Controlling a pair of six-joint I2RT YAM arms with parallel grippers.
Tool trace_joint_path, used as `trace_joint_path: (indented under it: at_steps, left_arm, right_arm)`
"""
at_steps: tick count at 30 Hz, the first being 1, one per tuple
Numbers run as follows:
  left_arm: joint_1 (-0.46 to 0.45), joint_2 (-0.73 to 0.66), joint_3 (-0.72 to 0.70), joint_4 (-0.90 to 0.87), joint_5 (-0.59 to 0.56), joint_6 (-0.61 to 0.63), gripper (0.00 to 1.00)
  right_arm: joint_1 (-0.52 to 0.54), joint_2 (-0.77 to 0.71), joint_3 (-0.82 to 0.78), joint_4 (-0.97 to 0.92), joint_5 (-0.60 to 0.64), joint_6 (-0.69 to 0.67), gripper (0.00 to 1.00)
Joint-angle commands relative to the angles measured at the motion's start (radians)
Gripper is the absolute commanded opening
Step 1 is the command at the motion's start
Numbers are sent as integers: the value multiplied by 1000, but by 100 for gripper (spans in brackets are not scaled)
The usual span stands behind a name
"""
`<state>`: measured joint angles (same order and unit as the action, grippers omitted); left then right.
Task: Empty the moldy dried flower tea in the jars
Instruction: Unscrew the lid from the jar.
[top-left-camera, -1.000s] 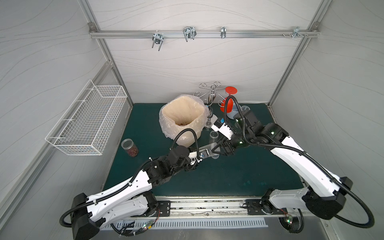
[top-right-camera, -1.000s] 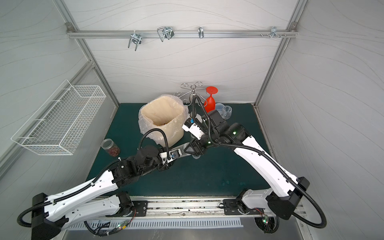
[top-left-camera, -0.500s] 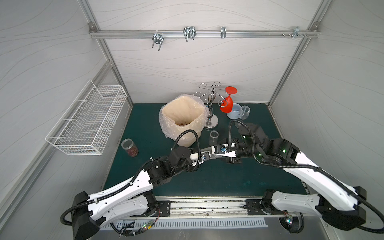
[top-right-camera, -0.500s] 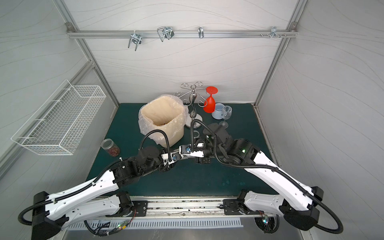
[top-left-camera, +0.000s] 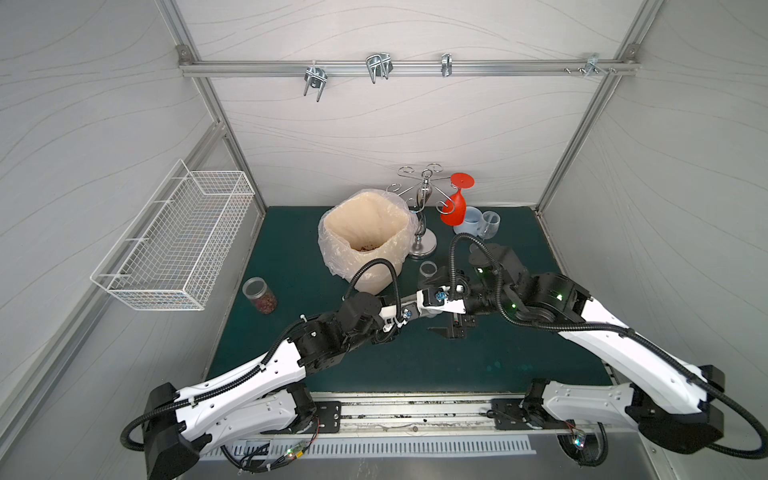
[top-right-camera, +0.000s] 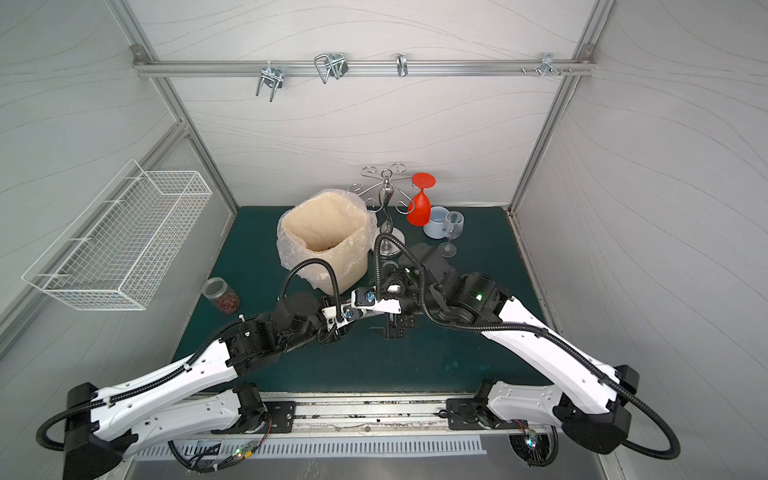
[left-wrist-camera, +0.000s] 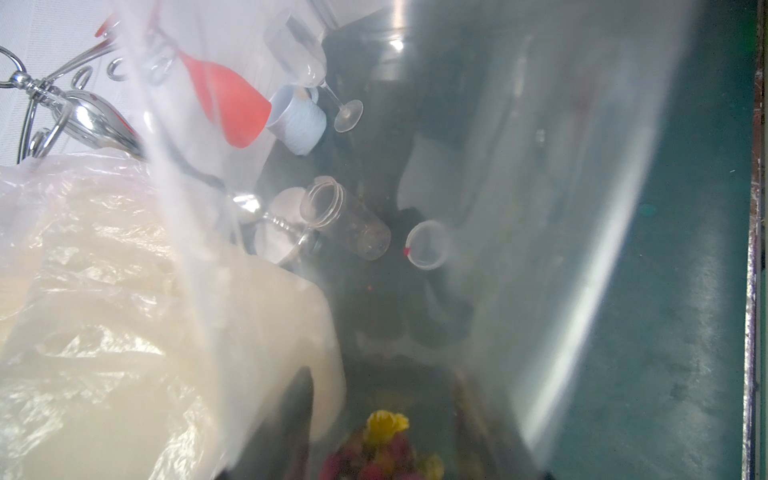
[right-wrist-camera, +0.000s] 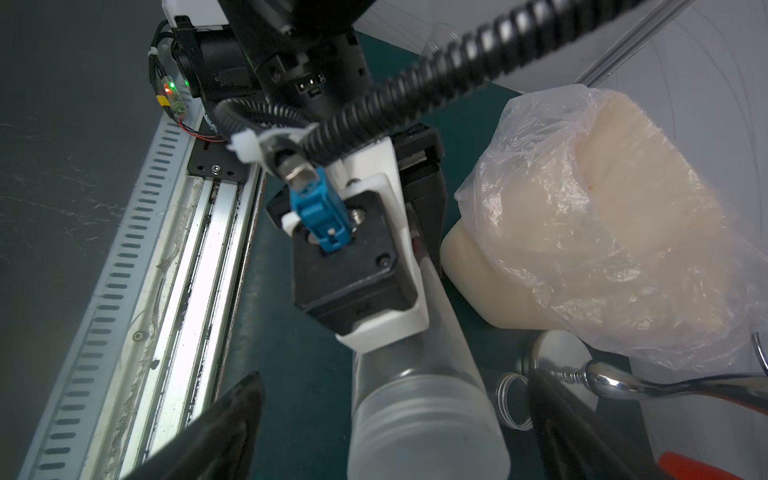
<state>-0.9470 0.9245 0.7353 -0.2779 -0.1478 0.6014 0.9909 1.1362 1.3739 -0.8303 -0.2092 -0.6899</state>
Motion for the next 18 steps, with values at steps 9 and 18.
trace_joint_path:
  at_steps: [9,18]
  left_arm:
    - [4,4,23,55,-11,4,0]
    - [3,2,21,53,-12,3,0]
  right_arm:
    - [-70,-103,85,-34,28,680,99]
    - [-149,32,171,-234,-29,922,99]
